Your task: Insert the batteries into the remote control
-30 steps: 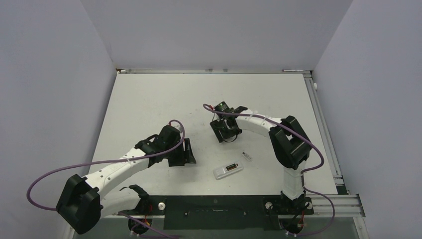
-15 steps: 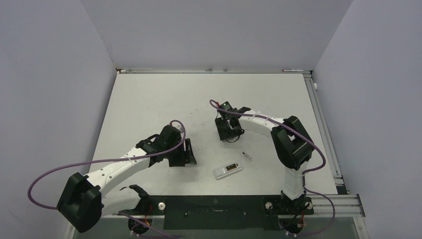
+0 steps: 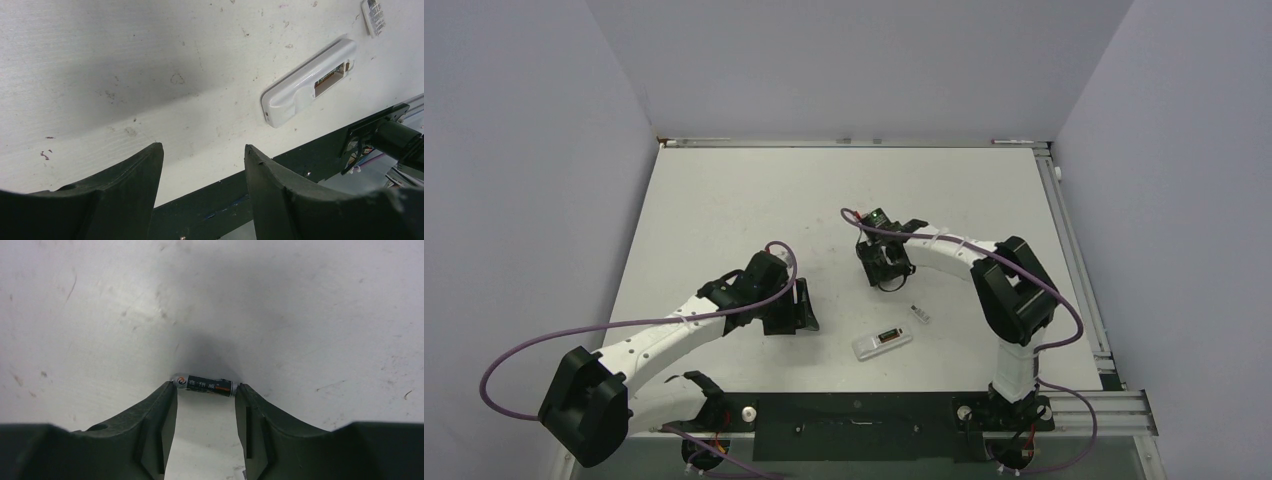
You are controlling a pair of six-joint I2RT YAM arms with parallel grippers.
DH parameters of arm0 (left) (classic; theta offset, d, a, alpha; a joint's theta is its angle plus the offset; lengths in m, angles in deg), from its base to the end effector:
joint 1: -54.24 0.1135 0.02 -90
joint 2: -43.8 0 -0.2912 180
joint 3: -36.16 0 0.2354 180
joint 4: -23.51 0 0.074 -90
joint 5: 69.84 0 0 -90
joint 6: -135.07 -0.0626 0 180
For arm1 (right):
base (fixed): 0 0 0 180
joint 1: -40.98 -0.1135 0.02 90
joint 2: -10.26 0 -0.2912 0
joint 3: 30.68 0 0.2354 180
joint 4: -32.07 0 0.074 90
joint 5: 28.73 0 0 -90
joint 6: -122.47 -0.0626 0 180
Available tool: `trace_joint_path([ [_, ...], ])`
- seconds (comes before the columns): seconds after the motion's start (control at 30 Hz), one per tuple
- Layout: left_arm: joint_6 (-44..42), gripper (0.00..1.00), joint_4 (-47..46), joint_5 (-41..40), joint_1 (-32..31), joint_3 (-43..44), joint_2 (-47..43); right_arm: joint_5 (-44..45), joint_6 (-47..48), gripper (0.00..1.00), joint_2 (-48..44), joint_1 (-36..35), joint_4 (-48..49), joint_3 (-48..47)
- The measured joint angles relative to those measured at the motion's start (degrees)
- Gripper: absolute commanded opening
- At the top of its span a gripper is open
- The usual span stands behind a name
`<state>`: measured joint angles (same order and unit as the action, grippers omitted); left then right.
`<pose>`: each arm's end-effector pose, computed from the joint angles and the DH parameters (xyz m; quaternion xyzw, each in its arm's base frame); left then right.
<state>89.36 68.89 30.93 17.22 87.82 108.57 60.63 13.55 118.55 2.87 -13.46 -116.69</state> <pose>0.1494 -0.1273 0.2080 -0.0353 0.9579 -0.2446 0.1462 0.2992 0.2356 0.1743 -0.1646 0.9674 0.0967 0.1665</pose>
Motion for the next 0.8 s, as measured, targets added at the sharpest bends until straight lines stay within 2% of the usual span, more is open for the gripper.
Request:
trace_joint_path([
  [0.1, 0.00, 0.57, -0.15, 0.09, 0.00, -0.15, -0.04, 0.17, 5.75, 0.33, -1.92, -2.89, -0.94, 1.79],
  [0.3, 0.02, 0.58, -0.17, 0.15, 0.00, -1.01, -0.98, -1.27, 23.10, 0.53, -6.78, -9.75, -3.65, 2.93],
  [0.43, 0.02, 0.60, -0.20, 0.17, 0.00, -2.19, -3.67, -4.42, 34.23, 0.58, -13.90, -9.27, -3.10, 5.86],
  [0.47, 0.04, 0.60, -0.15, 0.15, 0.00, -2.64, -4.96, -5.01, 36.24, 0.67, -15.69, -8.31, -2.97, 6.27],
  [0.5, 0.07, 0.61, 0.00, 0.15, 0.00, -2.99, -5.62, -5.22, 37.73, 0.80, -17.09, -7.17, -2.89, 6.34],
  [0.53, 0.07, 0.61, 0.07, 0.17, 0.00, -3.32, -6.19, -5.33, 38.82, 0.85, -18.12, -6.12, -2.56, 6.27],
  [0.67, 0.28, 0.62, 0.26, 0.37, 0.00, -4.35, -7.93, -5.40, 40.59, 0.87, -19.12, -3.80, -2.19, 5.81],
  [0.8, 0.39, 0.62, 0.46, 0.46, 0.02, -4.42, -8.63, -5.20, 34.56, 0.88, -19.10, -4.59, -1.75, 5.81],
])
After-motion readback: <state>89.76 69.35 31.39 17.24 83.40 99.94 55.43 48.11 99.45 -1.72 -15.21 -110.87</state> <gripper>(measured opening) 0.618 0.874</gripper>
